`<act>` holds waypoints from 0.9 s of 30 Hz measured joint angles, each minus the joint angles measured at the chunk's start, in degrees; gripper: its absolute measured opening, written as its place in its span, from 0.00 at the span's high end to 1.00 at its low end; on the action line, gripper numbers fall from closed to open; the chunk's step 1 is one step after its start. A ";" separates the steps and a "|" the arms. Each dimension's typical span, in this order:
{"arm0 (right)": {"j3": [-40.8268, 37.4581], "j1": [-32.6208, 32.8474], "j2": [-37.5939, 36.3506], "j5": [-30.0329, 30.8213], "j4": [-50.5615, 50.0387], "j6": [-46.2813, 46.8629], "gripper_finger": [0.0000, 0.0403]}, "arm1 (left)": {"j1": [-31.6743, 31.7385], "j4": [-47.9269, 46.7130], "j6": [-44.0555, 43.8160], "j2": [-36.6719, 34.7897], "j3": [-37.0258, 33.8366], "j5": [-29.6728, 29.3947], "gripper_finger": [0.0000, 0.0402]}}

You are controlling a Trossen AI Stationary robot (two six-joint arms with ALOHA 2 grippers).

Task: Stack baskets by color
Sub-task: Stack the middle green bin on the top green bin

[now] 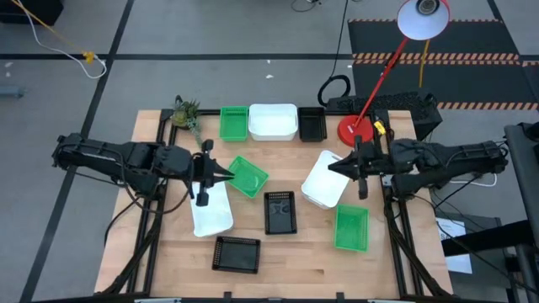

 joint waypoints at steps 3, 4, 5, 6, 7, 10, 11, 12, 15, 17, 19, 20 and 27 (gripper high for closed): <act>0.04 1.52 1.30 0.31 0.22 0.67 1.00 | -0.35 -1.38 -0.06 1.88 0.00 -0.02 0.78; 0.04 2.08 1.72 0.83 0.25 1.27 1.00 | -0.50 -1.30 -0.04 2.74 0.03 -0.02 0.74; 0.04 2.86 2.28 1.64 0.27 2.11 1.00 | -0.80 -1.62 0.36 3.65 0.04 -0.08 0.69; 0.04 3.67 2.86 2.26 0.27 2.95 1.00 | -1.36 -2.29 1.61 4.77 0.04 -0.13 0.64; 0.04 4.62 3.34 3.18 0.25 3.52 1.00 | -2.01 -2.77 2.90 5.91 0.03 -0.20 0.60; 0.04 7.70 5.08 5.29 0.44 3.76 1.00 | -4.27 -7.67 4.19 9.83 3.46 -3.50 0.49; 0.07 8.74 5.71 6.18 0.39 4.20 1.00 | -5.02 -10.09 3.55 11.48 5.72 -5.87 0.46; 0.07 9.73 6.40 6.86 0.27 4.74 1.00 | -5.63 -12.61 2.79 13.34 8.40 -7.85 0.45; 0.07 12.69 8.58 9.23 0.23 5.43 1.00 | -7.03 -20.14 1.35 18.16 15.37 -10.44 0.43; 0.07 14.44 10.06 11.15 0.32 5.45 1.00 | -7.32 -21.43 1.26 20.41 17.97 -10.12 0.44; 0.07 15.83 11.69 14.13 0.65 5.46 1.00 | -7.19 -21.86 1.78 21.74 18.43 -9.18 0.45; 0.07 16.43 12.62 15.40 0.73 5.48 1.00 | -6.95 -21.94 2.33 22.44 18.33 -9.10 0.45; 0.07 18.20 18.45 18.18 6.32 5.42 1.00 | -5.06 -20.35 4.16 25.80 14.12 -9.01 0.50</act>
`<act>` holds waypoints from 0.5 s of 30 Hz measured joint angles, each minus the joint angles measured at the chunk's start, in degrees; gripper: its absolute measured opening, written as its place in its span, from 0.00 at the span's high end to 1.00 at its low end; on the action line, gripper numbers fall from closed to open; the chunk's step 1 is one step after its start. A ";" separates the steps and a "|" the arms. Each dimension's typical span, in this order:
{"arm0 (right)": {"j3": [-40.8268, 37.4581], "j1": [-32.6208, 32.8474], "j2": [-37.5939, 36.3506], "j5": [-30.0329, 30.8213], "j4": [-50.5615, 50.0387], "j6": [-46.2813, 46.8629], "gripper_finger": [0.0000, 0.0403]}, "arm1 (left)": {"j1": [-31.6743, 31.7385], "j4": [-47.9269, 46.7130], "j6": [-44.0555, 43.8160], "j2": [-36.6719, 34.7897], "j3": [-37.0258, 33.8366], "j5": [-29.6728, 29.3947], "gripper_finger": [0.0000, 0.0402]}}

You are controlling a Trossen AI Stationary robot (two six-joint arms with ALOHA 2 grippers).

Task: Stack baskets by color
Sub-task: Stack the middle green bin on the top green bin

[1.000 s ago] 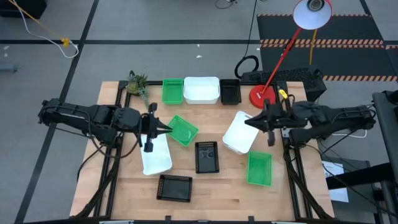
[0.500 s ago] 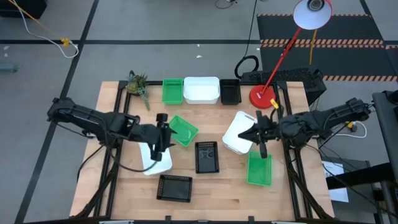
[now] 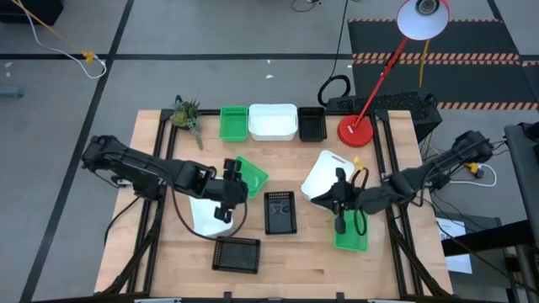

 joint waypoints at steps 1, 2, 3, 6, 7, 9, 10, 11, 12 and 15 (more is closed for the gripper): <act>0.00 0.02 0.37 -0.01 1.12 -0.58 1.00 | 0.18 0.43 -0.02 0.04 -0.96 0.04 0.50; 0.00 0.02 0.72 -0.13 1.81 -0.97 1.00 | 0.44 1.47 -0.09 0.03 -2.16 0.06 0.51; 0.00 0.02 1.01 -0.15 2.41 -1.25 1.00 | 0.76 3.35 -0.31 0.01 -3.48 0.08 0.51; 0.00 0.02 1.73 -0.15 2.39 -1.85 1.00 | 1.82 6.80 -0.66 0.01 -7.30 0.12 0.50; 0.00 0.02 1.84 -0.15 2.39 -1.89 1.00 | 2.06 6.96 -0.68 0.01 -8.27 0.12 0.49; 0.00 0.02 2.00 -0.17 2.41 -1.92 1.00 | 2.43 8.97 -0.22 0.01 -10.06 0.35 0.47; 0.00 0.02 2.01 -0.17 2.38 -1.92 1.00 | 2.68 10.30 0.18 0.23 -10.97 1.00 0.45; 0.00 0.02 2.02 -0.19 2.35 -1.94 1.00 | 2.99 11.40 0.88 0.84 -11.55 1.73 0.44; 0.00 0.02 2.02 -0.20 2.35 -1.94 1.00 | 3.21 12.24 1.37 1.46 -11.82 2.06 0.42; 0.00 0.02 2.00 -0.20 2.34 -1.96 1.00 | 3.79 12.84 2.80 3.46 -11.24 1.68 0.39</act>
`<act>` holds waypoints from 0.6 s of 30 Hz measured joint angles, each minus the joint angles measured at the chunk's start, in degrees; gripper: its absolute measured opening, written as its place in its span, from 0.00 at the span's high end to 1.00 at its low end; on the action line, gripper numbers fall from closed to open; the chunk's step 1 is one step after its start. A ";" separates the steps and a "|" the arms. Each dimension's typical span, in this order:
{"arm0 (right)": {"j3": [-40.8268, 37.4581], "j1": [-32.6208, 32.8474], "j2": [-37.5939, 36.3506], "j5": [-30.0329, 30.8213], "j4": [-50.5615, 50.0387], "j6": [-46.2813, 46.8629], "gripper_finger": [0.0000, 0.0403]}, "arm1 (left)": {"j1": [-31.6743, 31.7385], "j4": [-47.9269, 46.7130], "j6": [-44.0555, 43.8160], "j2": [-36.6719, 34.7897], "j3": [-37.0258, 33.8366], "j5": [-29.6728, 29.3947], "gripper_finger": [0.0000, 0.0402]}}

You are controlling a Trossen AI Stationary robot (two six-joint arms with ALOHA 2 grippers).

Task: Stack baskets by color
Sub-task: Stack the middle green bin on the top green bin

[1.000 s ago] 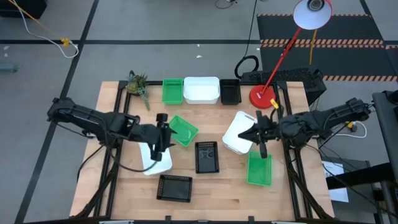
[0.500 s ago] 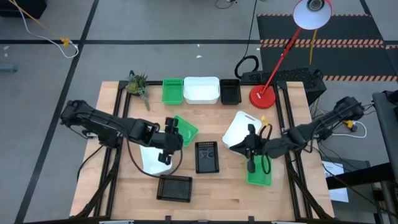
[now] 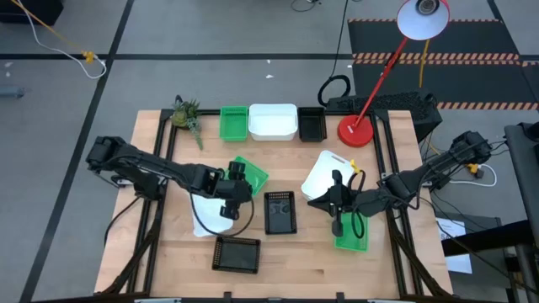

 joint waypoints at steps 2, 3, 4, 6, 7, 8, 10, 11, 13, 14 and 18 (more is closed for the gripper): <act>0.00 -0.01 0.02 0.00 -0.23 -0.20 1.00 | 0.39 0.92 1.81 2.06 0.58 0.00 0.39; 0.00 -0.02 0.01 0.00 -0.24 -0.24 1.00 | 0.75 0.14 2.75 3.20 0.58 0.12 0.39; 0.00 -0.04 0.00 0.00 -0.20 -0.24 1.00 | 1.07 -0.53 3.65 4.22 0.58 0.34 0.39; 0.00 -0.07 0.02 -0.02 -0.24 -0.25 1.00 | 1.82 -0.52 4.86 5.62 0.66 1.38 0.40; 0.00 -0.07 0.01 -0.01 -0.25 -0.24 1.00 | 2.18 -1.06 5.14 6.22 0.67 2.12 0.41; 0.00 -0.07 0.00 0.00 -0.28 -0.24 1.00 | 2.50 -1.41 5.14 6.90 0.67 2.46 0.42; 0.00 -0.07 0.00 -0.02 -0.28 -0.24 1.00 | 3.07 -1.41 5.13 8.19 0.67 2.96 0.45; 0.00 -0.07 0.00 -0.02 -0.28 -0.24 1.00 | 3.31 -1.69 5.23 8.74 0.67 3.05 0.46; 0.00 -0.07 0.00 -0.02 -0.28 -0.53 1.00 | 3.78 -1.30 6.48 9.56 0.75 3.35 0.49; 0.00 -0.07 0.00 -0.02 -0.28 -0.69 1.00 | 3.89 -1.38 7.31 9.90 0.76 4.03 0.51; 0.00 -0.07 0.00 -0.04 -0.32 -0.80 1.00 | 3.96 -0.78 9.94 10.82 0.75 4.60 0.60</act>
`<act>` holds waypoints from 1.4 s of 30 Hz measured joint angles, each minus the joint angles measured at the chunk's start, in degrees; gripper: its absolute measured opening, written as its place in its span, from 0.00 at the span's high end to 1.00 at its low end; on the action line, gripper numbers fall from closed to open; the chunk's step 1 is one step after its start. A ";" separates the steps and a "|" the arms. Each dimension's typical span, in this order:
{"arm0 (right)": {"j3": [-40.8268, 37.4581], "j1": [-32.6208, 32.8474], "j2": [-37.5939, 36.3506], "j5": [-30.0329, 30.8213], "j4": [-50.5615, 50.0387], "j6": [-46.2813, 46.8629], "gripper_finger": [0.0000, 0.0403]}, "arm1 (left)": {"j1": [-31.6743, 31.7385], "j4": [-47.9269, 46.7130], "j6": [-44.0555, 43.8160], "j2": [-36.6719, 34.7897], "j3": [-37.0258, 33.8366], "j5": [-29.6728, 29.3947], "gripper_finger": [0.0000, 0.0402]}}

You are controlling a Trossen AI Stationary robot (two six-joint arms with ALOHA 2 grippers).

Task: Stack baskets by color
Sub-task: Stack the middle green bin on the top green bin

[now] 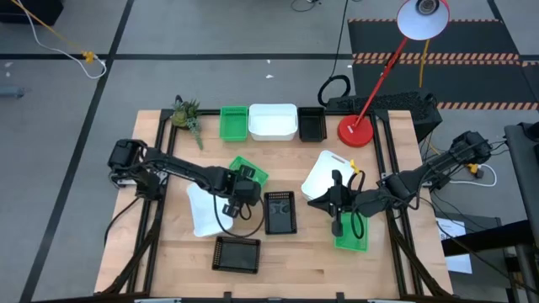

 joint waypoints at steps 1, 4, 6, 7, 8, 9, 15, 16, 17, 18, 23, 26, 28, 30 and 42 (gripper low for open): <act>0.00 0.00 0.00 0.00 0.01 -0.27 1.00 | -0.02 -0.16 0.48 -0.04 0.00 0.06 0.62; 0.00 0.00 0.00 0.00 0.00 -0.85 1.00 | -0.02 -0.07 2.75 -0.11 0.00 0.23 0.71; 0.00 0.00 0.00 0.00 0.01 -0.94 1.00 | -0.02 -0.24 4.11 -0.11 0.00 0.31 0.77; 0.00 0.00 0.00 0.00 0.01 -0.94 1.00 | -0.02 -0.33 4.75 -0.11 0.00 0.58 0.80; 0.00 0.00 0.00 0.00 0.01 -0.94 1.00 | -0.02 -0.84 5.48 -0.11 0.00 1.16 0.83; 0.00 0.00 0.00 0.00 0.01 -0.94 1.00 | -0.02 -1.66 6.66 -0.11 0.00 1.83 0.86; 0.00 0.00 0.00 0.00 0.01 -0.95 1.00 | -0.11 -4.78 11.35 -0.59 0.00 2.81 0.97; 0.00 0.00 0.00 0.00 0.01 -0.94 1.00 | -0.09 -4.74 10.54 -0.66 0.00 2.81 0.95; 0.00 0.00 0.00 0.00 0.01 -0.96 1.00 | -0.07 -4.69 9.62 -0.64 0.00 2.69 0.92; 0.00 0.00 0.00 0.00 0.01 -0.96 1.00 | -0.07 -4.77 8.82 -0.61 0.00 2.16 0.89; 0.00 0.00 0.00 -0.03 0.01 -1.18 1.00 | -0.40 -5.20 5.88 -0.61 0.00 -0.10 0.72; 0.00 0.00 0.00 -0.03 0.01 -1.19 1.00 | -0.69 -5.20 3.58 -0.81 0.00 -0.20 0.64; 0.00 0.00 0.00 -0.03 -0.02 -1.19 1.00 | -0.89 -5.70 0.26 -1.99 0.00 -0.17 0.60; 0.00 0.00 0.00 -0.03 -0.05 -1.18 1.00 | -0.90 -5.58 -4.29 -3.51 0.00 -0.18 0.56; 0.00 0.00 -0.01 -0.04 -0.01 -1.62 1.00 | -0.13 6.42 -33.70 -5.32 0.00 -1.87 0.51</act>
